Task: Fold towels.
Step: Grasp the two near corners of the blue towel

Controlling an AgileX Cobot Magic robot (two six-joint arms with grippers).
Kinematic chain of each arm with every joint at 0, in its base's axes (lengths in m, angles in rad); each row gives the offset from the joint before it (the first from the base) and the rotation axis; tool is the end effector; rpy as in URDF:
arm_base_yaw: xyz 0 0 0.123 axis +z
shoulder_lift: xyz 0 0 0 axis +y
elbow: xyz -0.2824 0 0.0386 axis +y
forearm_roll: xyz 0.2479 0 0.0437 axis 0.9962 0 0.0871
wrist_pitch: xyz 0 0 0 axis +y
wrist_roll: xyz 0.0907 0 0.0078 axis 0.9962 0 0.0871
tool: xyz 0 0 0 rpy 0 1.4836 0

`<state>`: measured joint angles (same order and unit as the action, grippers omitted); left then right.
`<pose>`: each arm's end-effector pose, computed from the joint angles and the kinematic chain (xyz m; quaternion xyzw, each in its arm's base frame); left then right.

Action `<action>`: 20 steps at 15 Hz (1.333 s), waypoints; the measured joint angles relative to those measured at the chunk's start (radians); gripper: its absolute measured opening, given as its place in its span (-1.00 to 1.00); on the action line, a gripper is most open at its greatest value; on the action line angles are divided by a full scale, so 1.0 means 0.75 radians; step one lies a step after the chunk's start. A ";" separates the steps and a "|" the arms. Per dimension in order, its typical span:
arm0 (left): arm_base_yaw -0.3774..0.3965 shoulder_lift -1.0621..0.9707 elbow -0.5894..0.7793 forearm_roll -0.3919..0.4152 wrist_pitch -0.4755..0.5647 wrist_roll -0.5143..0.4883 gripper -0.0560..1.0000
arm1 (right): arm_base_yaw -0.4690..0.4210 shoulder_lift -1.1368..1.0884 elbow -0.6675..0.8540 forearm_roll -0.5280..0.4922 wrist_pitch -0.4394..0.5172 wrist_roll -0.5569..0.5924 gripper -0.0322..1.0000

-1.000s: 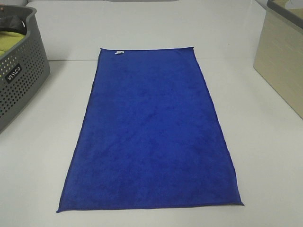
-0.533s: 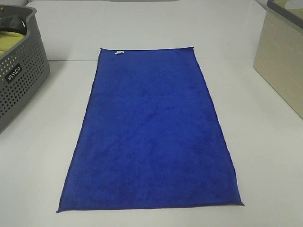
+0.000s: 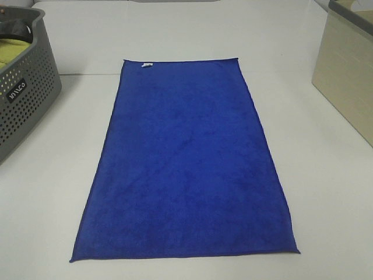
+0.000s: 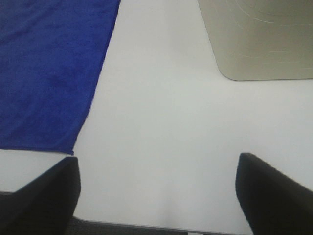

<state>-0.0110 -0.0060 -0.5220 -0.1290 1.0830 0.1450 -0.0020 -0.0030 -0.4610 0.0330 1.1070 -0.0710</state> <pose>-0.0098 -0.0102 0.2819 0.0703 0.8471 -0.0292 0.5260 -0.0031 0.0027 0.2627 -0.0309 0.8733 -0.0013 0.4862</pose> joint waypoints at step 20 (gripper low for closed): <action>0.000 0.000 0.000 0.000 0.000 0.000 0.28 | 0.000 0.000 0.000 0.000 0.000 0.000 0.68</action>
<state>-0.0110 -0.0060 -0.5220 -0.1290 1.0830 0.1450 -0.0020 -0.0030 -0.4610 0.0330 1.1070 -0.0710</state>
